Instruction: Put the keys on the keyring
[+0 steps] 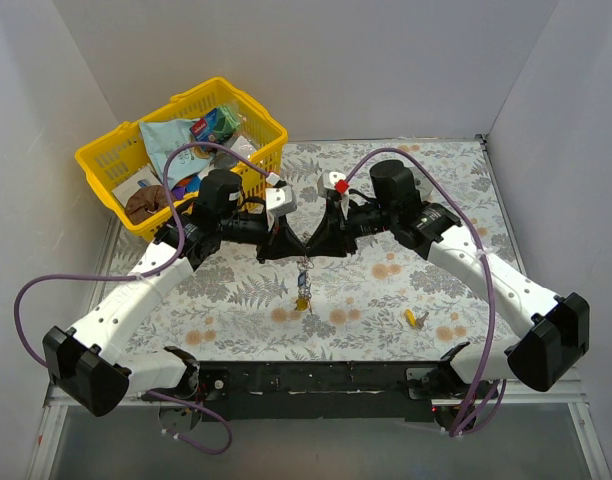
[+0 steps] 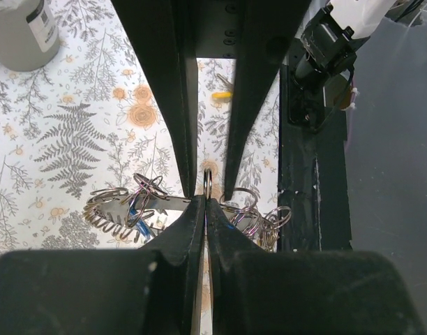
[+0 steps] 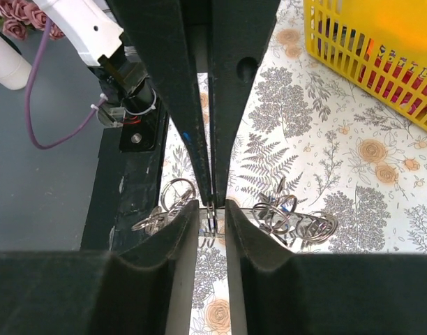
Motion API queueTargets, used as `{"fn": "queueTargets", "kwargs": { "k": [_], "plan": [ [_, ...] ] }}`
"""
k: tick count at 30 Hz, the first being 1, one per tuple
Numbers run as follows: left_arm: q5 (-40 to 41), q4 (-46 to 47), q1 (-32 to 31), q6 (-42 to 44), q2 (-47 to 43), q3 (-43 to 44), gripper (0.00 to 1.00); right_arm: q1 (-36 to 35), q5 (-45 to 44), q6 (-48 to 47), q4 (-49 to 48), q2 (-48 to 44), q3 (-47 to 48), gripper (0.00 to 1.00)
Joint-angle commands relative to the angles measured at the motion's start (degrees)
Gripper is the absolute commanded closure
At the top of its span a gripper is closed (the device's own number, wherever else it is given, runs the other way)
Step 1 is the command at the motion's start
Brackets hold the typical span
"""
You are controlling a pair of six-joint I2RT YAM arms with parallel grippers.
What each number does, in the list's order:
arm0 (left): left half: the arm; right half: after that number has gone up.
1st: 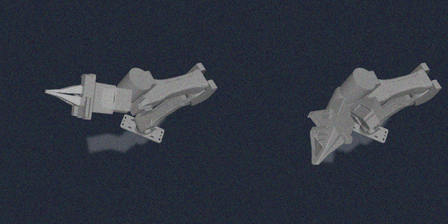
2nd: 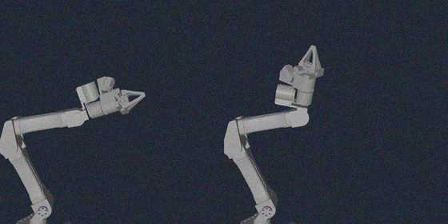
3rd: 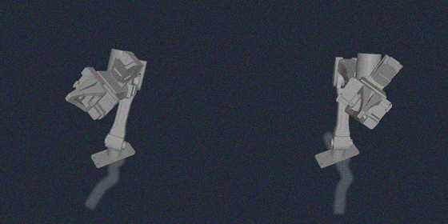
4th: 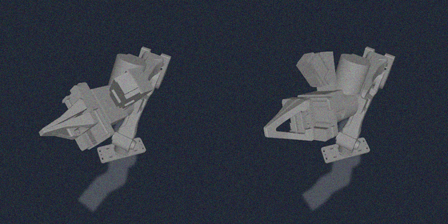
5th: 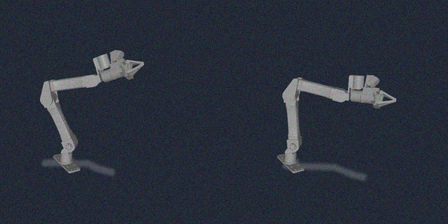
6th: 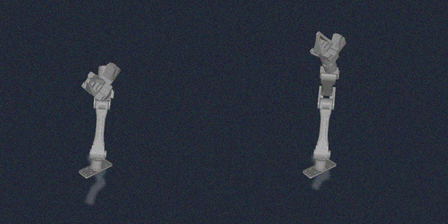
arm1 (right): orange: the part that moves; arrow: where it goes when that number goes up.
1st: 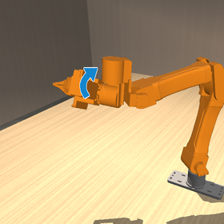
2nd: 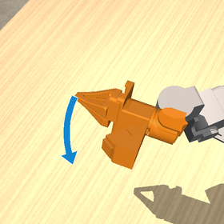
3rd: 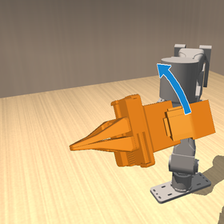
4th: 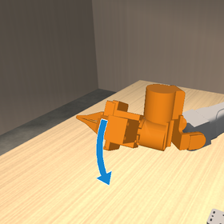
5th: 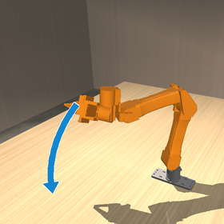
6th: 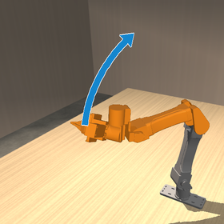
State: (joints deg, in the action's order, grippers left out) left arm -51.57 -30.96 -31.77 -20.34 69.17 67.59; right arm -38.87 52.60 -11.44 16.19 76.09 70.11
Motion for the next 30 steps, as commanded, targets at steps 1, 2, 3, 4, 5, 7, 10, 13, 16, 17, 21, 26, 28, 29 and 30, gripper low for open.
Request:
{"fn": "queueTargets", "kwargs": {
  "k": [1, 2, 3, 4, 5, 7, 10, 13, 16, 17, 21, 26, 28, 29, 30],
  "plan": [
    [-0.8, 0.8, -0.4, 0.7, -0.4, 2.8, 1.0, -1.1, -0.2, -0.2, 0.1, 1.2, 3.2, 0.76],
    [-0.7, 0.9, -0.3, 0.7, -0.4, 2.8, 1.0, -1.1, -0.6, -0.2, 0.3, 1.3, 3.3, 0.78],
    [-0.6, 0.8, -0.4, 0.7, -0.4, 2.6, 1.0, -1.1, -0.6, -0.1, 0.3, 1.2, 3.3, 0.81],
    [-0.6, 0.8, -0.4, 0.7, -0.4, 2.5, 1.0, -1.1, -0.6, -0.1, 0.3, 1.3, 3.3, 0.82],
    [-0.5, 0.8, -0.4, 0.7, -0.5, 2.5, 1.0, -1.1, -1.1, -0.1, 0.3, 1.2, 3.2, 0.83],
    [-0.4, 0.9, -0.4, 0.8, -0.5, 2.1, 1.0, -1.1, -2.1, -0.1, 0.3, 0.8, 3.3, 0.86],
    [-0.2, 0.9, -0.4, 0.7, -0.7, 1.9, 1.0, -1.2, -2.9, 0.0, 0.2, 0.5, 3.2, 0.97],
    [0.0, 0.8, -0.5, 0.7, -0.9, 1.7, 1.0, -1.1, -3.1, 0.2, 0.1, 0.8, 3.1, 0.99],
    [0.2, 0.7, -0.4, 0.4, -1.1, 1.7, 1.0, -1.1, -4.2, 1.1, -0.4, 0.9, 2.8, 0.99],
    [0.2, 0.7, -0.4, 0.3, -1.0, 1.8, 1.0, -1.2, -5.1, 1.5, -0.6, 0.9, 2.6, 0.99],
    [1.1, 2.0, -0.4, -1.9, -1.6, 1.2, 0.63, -1.0, -6.2, 4.0, -4.4, -0.4, 0.8, 0.99],
    [-1.4, 9.4, -0.3, -11.1, -2.7, -1.1, 0.42, -1.1, -7.2, 8.9, -15.6, -3.8, -4.0, 0.99],
    [-2.0, 13.6, -0.1, -13.2, -3.4, -2.7, 0.41, -1.1, -7.3, 10.9, -19.4, -4.5, -6.0, 0.99],
    [-2.0, 15.0, 0.0, -14.3, -4.6, -3.3, 0.4, -1.1, -7.4, 11.0, -21.5, -4.9, -6.6, 0.99],
    [-1.4, 16.4, 0.2, -15.9, -5.0, -3.8, 0.39, -1.1, -7.4, 11.0, -22.3, -5.2, -7.5, 0.99]
  ]
}}
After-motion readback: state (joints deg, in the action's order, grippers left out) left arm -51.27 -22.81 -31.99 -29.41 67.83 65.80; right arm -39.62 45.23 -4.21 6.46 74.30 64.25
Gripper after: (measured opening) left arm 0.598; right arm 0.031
